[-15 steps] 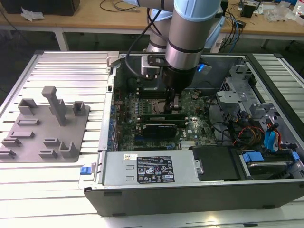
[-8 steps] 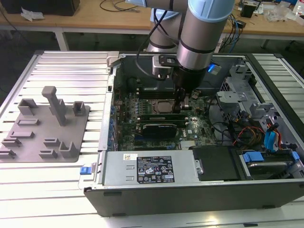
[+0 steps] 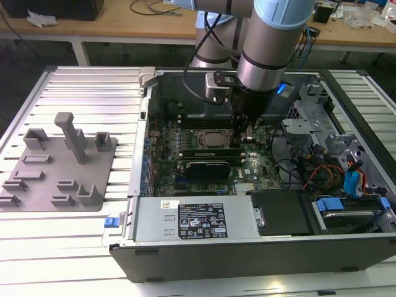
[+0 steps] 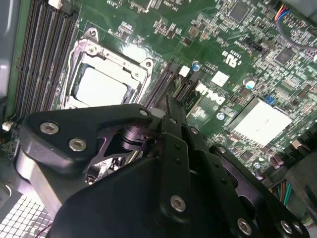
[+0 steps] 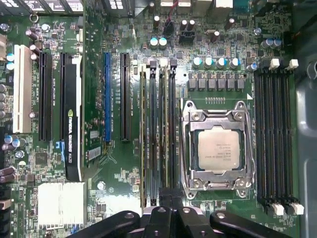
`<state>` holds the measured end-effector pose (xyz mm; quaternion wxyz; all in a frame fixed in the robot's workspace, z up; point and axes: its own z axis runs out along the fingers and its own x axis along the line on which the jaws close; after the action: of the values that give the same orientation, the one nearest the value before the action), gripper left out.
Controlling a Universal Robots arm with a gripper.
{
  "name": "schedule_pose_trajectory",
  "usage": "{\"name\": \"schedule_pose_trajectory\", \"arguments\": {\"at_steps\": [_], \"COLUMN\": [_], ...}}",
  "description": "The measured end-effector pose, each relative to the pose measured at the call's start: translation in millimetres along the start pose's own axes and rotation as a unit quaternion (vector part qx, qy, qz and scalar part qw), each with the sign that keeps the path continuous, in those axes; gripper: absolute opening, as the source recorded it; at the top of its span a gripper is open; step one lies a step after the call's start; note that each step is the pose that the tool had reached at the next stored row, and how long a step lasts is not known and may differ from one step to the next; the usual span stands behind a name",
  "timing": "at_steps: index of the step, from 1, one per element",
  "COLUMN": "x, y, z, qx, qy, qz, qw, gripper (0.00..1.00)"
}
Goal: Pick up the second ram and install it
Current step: 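Press down the second ram until it locks into place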
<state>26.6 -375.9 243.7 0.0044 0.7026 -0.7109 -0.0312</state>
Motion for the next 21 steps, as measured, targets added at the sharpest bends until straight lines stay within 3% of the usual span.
{"name": "schedule_pose_trajectory", "arguments": {"at_steps": [5,21], "x": [0.0,0.4], "y": [-9.3,-11.2], "z": [3.8,14.4], "qx": [0.0000,0.0000], "qy": [-0.0001,0.0000], "qz": [0.000,0.000], "qw": [1.0000,1.0000], "gripper": [0.08,0.08]}}
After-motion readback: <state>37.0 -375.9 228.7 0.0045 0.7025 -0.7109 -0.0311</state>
